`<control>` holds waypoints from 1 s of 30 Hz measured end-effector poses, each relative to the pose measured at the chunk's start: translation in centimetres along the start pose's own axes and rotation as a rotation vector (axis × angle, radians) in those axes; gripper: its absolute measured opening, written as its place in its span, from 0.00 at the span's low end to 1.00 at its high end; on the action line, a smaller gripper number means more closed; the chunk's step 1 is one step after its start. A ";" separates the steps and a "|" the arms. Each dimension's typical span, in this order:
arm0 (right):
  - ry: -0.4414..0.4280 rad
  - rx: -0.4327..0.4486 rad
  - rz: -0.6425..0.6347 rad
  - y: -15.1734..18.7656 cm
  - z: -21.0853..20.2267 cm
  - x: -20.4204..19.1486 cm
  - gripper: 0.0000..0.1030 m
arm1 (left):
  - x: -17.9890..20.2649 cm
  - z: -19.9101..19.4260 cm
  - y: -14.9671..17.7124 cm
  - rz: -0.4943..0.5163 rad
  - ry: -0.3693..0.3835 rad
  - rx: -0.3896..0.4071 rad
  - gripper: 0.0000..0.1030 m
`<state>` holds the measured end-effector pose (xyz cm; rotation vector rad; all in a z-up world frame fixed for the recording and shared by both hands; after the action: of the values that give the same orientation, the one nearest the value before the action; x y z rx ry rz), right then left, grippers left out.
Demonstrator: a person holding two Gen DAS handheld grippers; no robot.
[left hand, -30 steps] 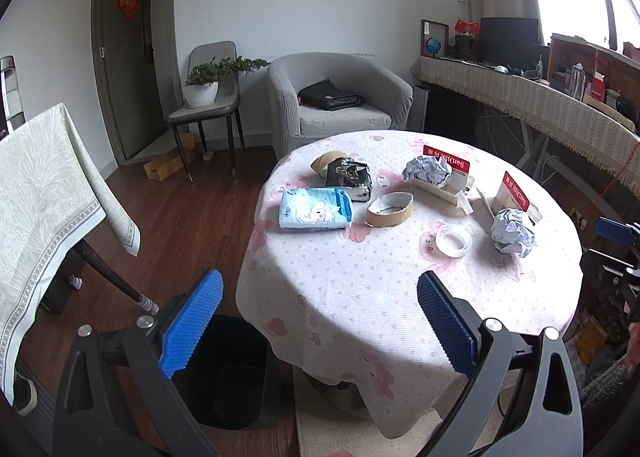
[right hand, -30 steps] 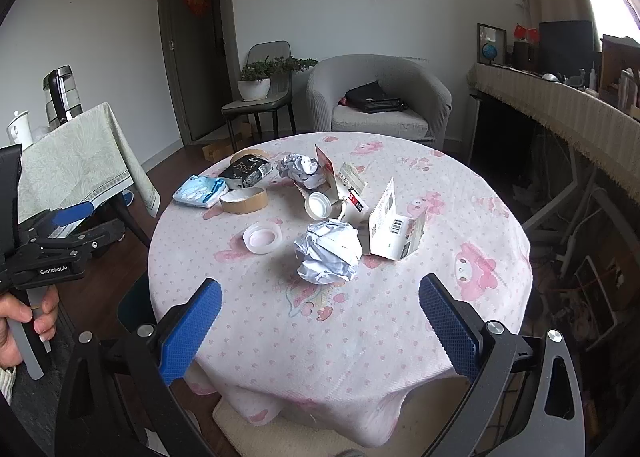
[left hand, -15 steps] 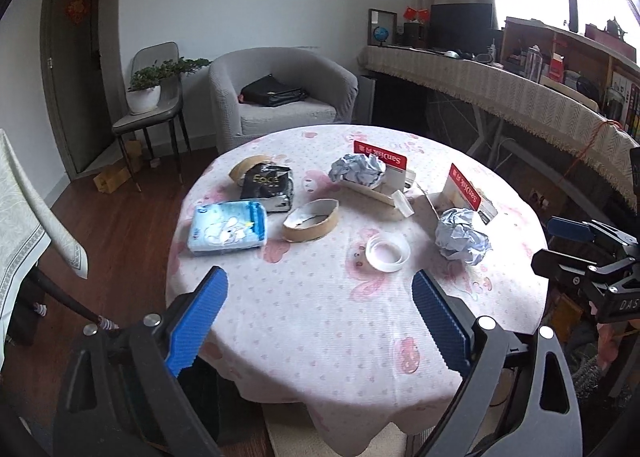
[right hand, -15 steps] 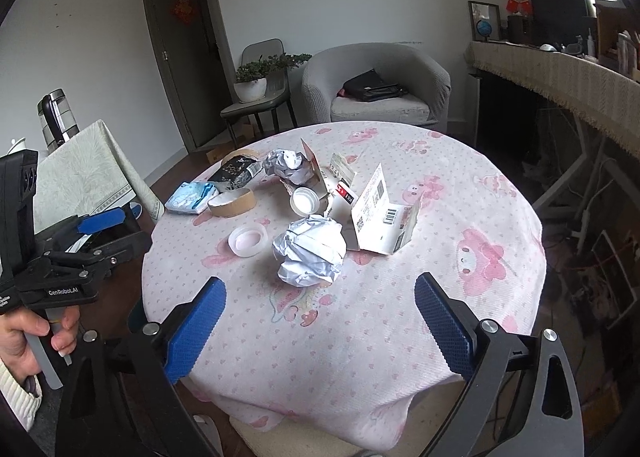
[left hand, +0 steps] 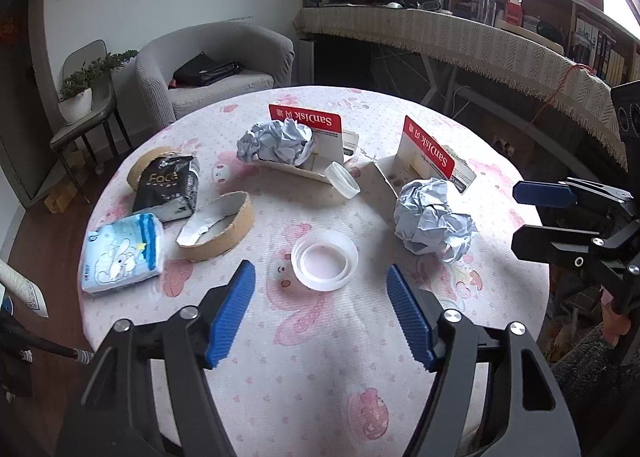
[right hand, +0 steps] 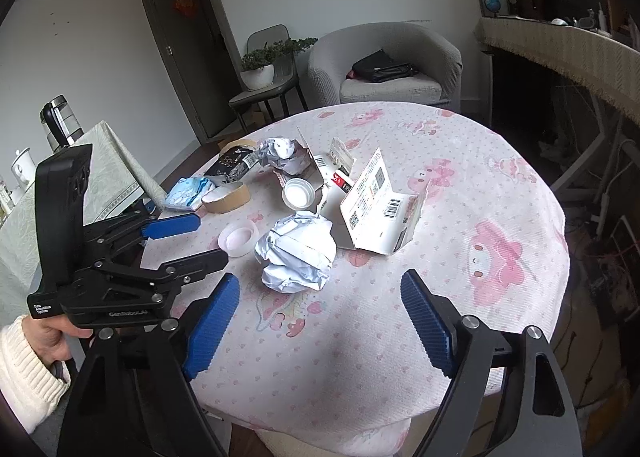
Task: Collect trash
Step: 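Move the right tool to the crumpled white paper ball and close on it, then grasp the white plastic lid with the left tool while the right lifts the paper ball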
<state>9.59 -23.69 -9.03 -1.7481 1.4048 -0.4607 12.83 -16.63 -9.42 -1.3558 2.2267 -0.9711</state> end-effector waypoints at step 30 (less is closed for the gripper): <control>0.061 -0.105 -0.070 -1.4 6.7 -2.5 0.48 | -5.4 -3.3 0.7 -0.165 -0.001 0.028 0.41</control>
<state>14.48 -18.85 -11.32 -1.8871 1.4360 -0.4890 12.89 -10.44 -7.86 -1.5463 2.1183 -1.0530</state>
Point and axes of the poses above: each gripper's, at about its wrist camera, not at the fingertips, and z roughly the way its jaws point, x to its right, y to its underside, the point moved 6 cm from there along z, roughly the way its jaws point, and after that the axes turned 3 degrees about -z, right-handed, at the moved point
